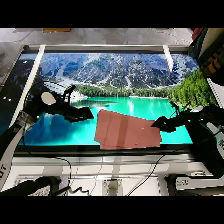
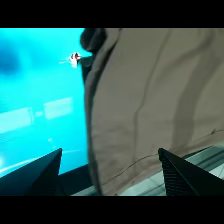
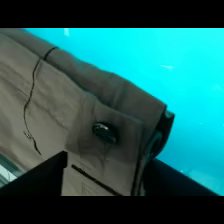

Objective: Fold the clothes and pants, and hang the long-sleeved shirts on hangers.

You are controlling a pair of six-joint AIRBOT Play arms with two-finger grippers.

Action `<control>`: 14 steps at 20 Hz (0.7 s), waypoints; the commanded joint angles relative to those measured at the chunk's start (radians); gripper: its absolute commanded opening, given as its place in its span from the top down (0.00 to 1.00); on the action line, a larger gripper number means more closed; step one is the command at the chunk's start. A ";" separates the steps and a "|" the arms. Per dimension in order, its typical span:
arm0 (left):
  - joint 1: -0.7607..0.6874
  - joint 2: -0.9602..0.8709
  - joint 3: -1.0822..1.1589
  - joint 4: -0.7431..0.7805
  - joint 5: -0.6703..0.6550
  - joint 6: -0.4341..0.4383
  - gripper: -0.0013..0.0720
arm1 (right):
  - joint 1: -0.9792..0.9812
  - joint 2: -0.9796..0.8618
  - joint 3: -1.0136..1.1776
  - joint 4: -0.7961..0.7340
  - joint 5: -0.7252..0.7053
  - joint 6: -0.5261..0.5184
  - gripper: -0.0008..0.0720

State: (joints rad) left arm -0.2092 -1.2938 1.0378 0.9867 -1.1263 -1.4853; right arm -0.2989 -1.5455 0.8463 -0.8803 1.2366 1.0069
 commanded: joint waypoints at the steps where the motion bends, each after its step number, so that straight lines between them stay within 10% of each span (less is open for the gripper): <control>1: 0.001 0.001 0.000 0.002 0.024 0.007 0.02 | 0.092 -0.016 0.000 0.165 0.031 -0.129 0.52; 3: 0.002 0.001 0.001 0.005 0.027 0.054 0.42 | 0.139 -0.016 0.018 0.249 0.027 -0.139 0.95; 4: 0.003 0.001 0.001 0.016 0.031 0.094 0.82 | 0.156 -0.014 0.036 0.287 0.031 -0.147 0.95; 5: 0.006 0.001 0.001 0.028 0.036 0.135 0.98 | 0.166 -0.012 0.061 0.322 0.037 -0.154 0.95; 14: 0.131 0.218 0.140 0.581 0.097 0.185 0.97 | -0.058 0.074 0.353 0.412 0.042 0.055 0.95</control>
State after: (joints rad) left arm -0.1143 -1.1645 1.1248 1.3415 -1.0458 -1.3117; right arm -0.2623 -1.4975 1.1309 -0.4911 1.2953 0.9634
